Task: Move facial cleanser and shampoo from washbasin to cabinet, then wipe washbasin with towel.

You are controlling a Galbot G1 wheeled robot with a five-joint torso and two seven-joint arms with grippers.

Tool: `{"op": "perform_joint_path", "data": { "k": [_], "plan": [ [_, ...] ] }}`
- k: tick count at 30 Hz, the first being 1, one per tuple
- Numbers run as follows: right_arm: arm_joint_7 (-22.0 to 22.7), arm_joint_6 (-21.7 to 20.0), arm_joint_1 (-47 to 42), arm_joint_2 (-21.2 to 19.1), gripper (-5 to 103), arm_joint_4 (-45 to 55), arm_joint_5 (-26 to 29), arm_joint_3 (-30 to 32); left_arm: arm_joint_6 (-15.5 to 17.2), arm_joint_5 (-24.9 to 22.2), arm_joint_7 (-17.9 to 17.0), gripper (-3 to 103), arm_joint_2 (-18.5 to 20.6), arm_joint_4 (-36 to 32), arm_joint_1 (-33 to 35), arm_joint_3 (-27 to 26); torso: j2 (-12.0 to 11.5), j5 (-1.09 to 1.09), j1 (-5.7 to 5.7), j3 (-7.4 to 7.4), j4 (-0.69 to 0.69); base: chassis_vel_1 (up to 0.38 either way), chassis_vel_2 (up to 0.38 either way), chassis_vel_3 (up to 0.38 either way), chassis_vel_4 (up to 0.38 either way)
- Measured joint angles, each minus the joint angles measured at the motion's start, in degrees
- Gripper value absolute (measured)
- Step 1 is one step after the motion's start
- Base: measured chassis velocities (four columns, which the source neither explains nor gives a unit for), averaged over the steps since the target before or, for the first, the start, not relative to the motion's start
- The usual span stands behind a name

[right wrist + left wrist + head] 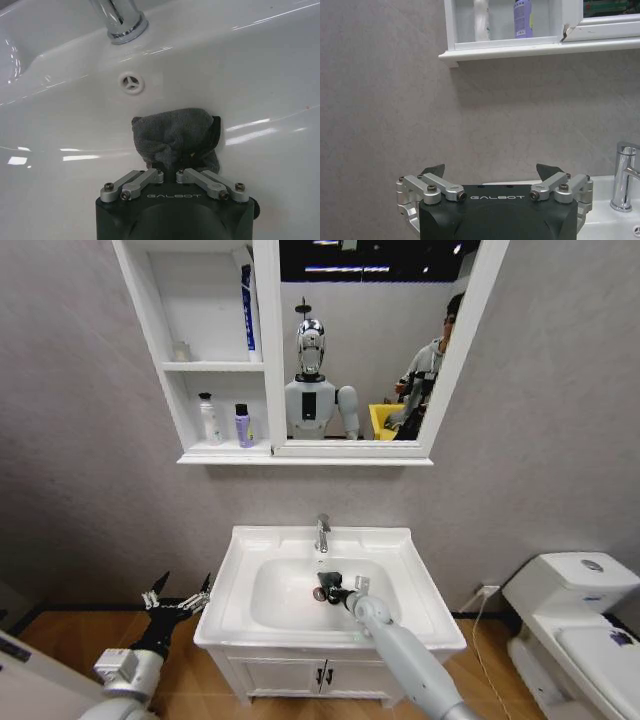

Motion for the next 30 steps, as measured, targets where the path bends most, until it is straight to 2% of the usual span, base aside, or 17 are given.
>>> {"op": "perform_joint_path", "data": {
  "k": [7, 14, 16, 19, 24, 27, 30],
  "plan": [
    [1.1, 0.6, 1.1, 3.8, 6, -0.5, 0.4, -3.1, 0.0, 0.0, 0.0, 100, 0.0, 0.0, 0.0, 0.0, 0.0, 0.01, 0.00, 0.00, 0.02, 0.000, 0.000, 0.000, 0.000],
    [2.1, 0.4, -0.1, 4.0, 6, 1.3, 2.0, -3.5, 0.0, 0.0, 0.0, 100, 0.0, 0.0, 0.0, 0.0, 0.0, 0.01, 0.00, 0.00, 0.02, 0.000, 0.000, 0.000, 0.000],
    [3.7, -0.1, -1.8, 2.8, 6, 2.9, 4.5, -2.5, 0.0, 0.0, 0.0, 100, 0.0, 0.0, 0.0, 0.0, 0.0, 0.01, 0.00, 0.00, 0.01, 0.000, 0.000, 0.000, 0.000],
    [4.4, -0.3, -3.8, 1.1, 6, 4.7, 5.5, -1.4, 0.0, 0.0, 0.0, 100, 0.0, 0.0, 0.0, 0.0, 0.0, 0.02, 0.00, 0.00, 0.00, 0.000, 0.000, 0.000, 0.000],
    [5.1, -0.5, -6.2, -1.9, 6, 7.5, 5.4, 0.4, 0.0, 0.0, 0.0, 100, 0.0, 0.0, 0.0, 0.0, 0.0, 0.02, -0.01, 0.00, 0.01, 0.000, 0.000, 0.000, 0.000],
    [6.4, -0.9, -7.3, -5.6, 6, 11.0, 4.7, 1.8, 0.0, 0.0, 0.0, 100, 0.0, 0.0, 0.0, 0.0, 0.0, 0.02, 0.00, 0.00, 0.00, 0.000, 0.000, 0.000, 0.000],
    [6.7, -1.1, -7.4, -7.4, 6, 11.8, 3.9, 2.2, 0.0, 0.0, 0.0, 100, 0.0, 0.0, 0.0, 0.0, 0.0, 0.01, -0.01, -0.01, 0.00, 0.000, 0.000, 0.000, 0.000]
  ]
}}
